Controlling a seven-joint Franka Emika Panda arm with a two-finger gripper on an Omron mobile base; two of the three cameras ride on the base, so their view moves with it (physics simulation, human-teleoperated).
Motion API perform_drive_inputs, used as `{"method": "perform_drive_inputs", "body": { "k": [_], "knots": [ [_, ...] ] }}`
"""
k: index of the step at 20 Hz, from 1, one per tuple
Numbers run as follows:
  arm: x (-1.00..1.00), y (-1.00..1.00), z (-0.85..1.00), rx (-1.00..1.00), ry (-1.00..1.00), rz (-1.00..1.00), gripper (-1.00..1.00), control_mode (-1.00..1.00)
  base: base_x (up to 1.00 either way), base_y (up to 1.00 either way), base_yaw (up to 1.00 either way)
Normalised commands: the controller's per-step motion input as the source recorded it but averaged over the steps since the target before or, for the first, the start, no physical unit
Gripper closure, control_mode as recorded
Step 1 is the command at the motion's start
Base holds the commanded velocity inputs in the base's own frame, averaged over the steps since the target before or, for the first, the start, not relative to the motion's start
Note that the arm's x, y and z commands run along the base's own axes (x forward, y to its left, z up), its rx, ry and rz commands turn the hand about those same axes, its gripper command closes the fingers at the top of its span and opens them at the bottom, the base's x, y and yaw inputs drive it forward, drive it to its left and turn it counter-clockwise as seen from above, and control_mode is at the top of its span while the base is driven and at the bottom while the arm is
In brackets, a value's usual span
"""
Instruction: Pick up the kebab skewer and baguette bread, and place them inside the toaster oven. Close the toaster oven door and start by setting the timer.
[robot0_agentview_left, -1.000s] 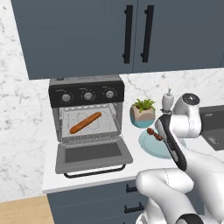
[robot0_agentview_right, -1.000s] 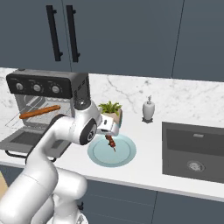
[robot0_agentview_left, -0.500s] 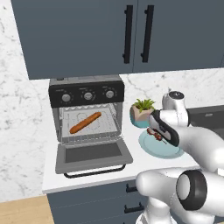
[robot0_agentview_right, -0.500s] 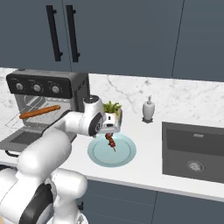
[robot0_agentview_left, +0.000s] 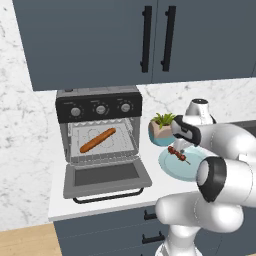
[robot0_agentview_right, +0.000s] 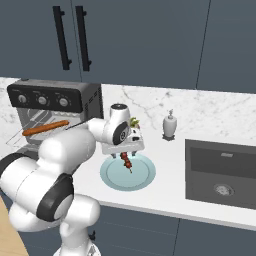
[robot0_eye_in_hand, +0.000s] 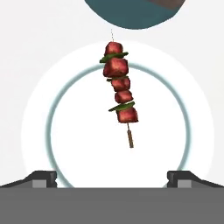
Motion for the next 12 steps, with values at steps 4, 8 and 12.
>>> {"method": "perform_drive_inputs", "body": {
  "k": [4, 8, 12],
  "knots": [
    [0.0, -0.21, -0.27, -0.01, 0.01, 0.0, -1.0, -1.0, 0.0, 0.0, 0.0],
    [0.0, -0.08, -0.43, 0.0, 0.07, 0.0, -1.0, -1.0, 0.0, 0.0, 0.0],
    [0.05, 0.0, -0.43, 0.0, 0.09, 0.0, -1.0, -1.0, 0.0, 0.0, 0.0]
  ]
}}
